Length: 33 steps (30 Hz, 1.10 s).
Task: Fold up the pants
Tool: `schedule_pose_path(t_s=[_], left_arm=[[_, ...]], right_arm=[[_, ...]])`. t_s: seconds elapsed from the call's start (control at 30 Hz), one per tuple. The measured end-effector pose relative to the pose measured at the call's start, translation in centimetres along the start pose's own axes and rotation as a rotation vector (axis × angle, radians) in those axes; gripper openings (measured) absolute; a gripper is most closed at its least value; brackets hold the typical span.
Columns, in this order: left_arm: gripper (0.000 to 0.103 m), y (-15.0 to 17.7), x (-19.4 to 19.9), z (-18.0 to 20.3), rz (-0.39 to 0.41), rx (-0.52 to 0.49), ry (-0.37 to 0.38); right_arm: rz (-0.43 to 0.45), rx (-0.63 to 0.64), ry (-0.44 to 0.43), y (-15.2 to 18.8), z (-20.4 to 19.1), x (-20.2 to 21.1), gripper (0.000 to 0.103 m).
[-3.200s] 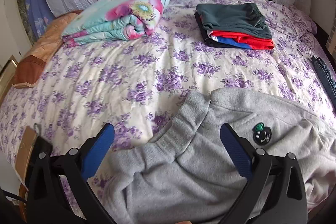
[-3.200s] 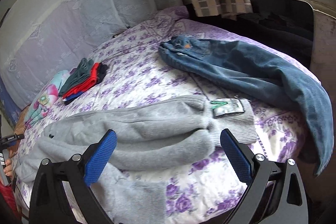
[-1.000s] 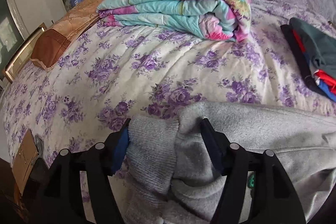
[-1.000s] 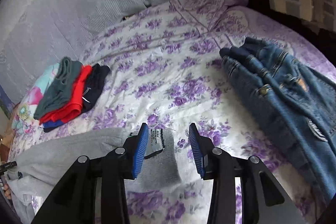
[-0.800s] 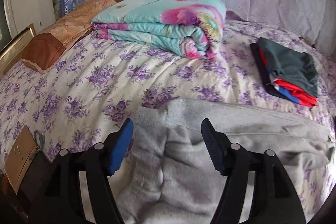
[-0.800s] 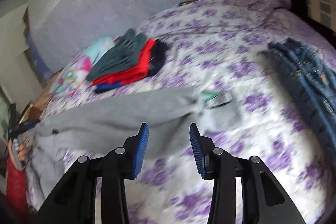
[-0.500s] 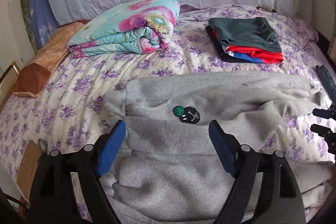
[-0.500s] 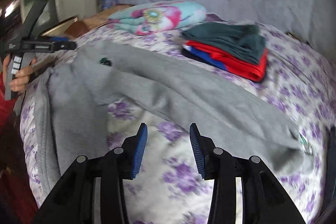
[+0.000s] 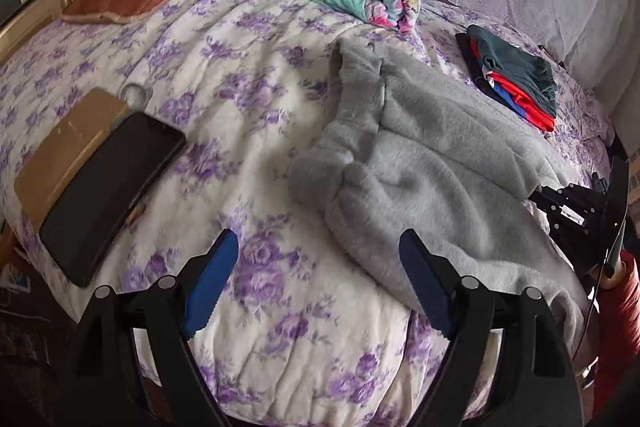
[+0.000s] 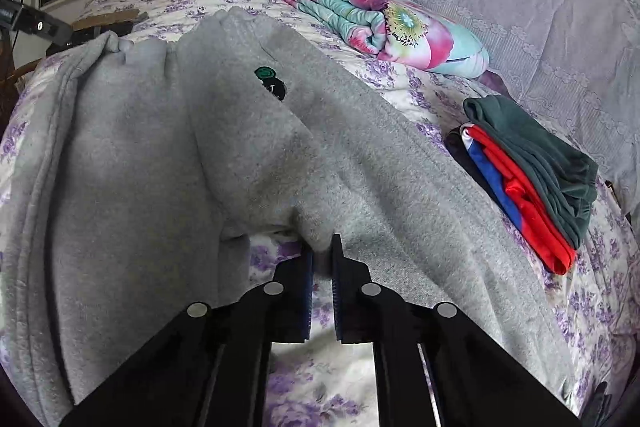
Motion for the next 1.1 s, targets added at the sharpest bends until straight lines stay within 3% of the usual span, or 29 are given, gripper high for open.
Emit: schedule_pose_path(t_s=[0.13, 0.23, 0.4, 0.5, 0.57, 0.63, 0.7, 0.77, 0.8, 0.87, 0.97, 1.03, 1.1], left_arm=[[0.080, 0.8, -2.2, 0.1, -0.066, 0.047, 0.078], [0.080, 0.0, -3.6, 1.5, -0.071, 0.049, 0.110], [0.082, -1.7, -4.3, 2.3, -0.066, 0.117, 0.196], [0.083, -2.0, -3.3, 1.9, -0.038, 0.142, 0.238], [0.091, -2.3, -3.0, 1.7, -0.016, 0.146, 0.231], [0.091, -2.6, -4.1, 1.6, -0.047, 0.146, 0.227], [0.090, -2.6, -6.2, 1.9, -0.101, 0.149, 0.240], [0.078, -2.2, -8.0, 2.5, -0.127, 0.123, 0.177], [0.075, -2.1, -8.0, 3.1, -0.098, 0.088, 0.128], [0.050, -1.7, -7.4, 4.1, -0.042, 0.024, 0.077], [0.026, -1.4, -6.4, 3.6, -0.014, 0.039, 0.094], [0.020, -1.1, -5.7, 2.8, -0.015, 0.063, 0.131], [0.019, -0.7, -4.8, 2.1, -0.013, 0.082, 0.154]], right_arm=[[-0.041, 0.029, -0.018, 1.3, -1.5, 1.0, 0.007], [-0.088, 0.012, -0.020, 2.5, -2.0, 0.2, 0.008], [-0.077, -0.035, -0.031, 2.6, -1.5, 1.0, 0.015], [-0.029, -0.150, -0.035, 3.3, 0.4, 4.6, 0.018], [0.018, -0.269, -0.052, 4.8, 2.1, 8.0, 0.026], [0.063, -0.401, -0.049, 7.1, 3.3, 11.8, 0.035], [0.092, -0.514, -0.023, 9.9, 4.0, 15.3, 0.035], [0.097, -0.615, 0.035, 13.6, 4.1, 18.8, 0.036], [0.086, -0.666, 0.079, 15.7, 4.1, 20.5, 0.042], [0.040, -0.788, 0.205, 20.5, 4.4, 23.5, 0.054], [-0.031, -0.993, 0.337, 27.8, 5.4, 26.7, 0.059], [-0.052, -1.137, 0.349, 31.8, 5.5, 28.0, 0.059], [-0.047, -1.229, 0.280, 34.4, 5.2, 27.9, 0.063]])
Point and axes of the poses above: each gripper's, at about its wrist camera, not at the fingertips, and x roughly against the way its jaws point, z to its right, y to its underside, the point moved 1 cm from there along -x, roughly the way its jaws point, and after that the axes turned 3 degrees about y, right-handed, at the moved point
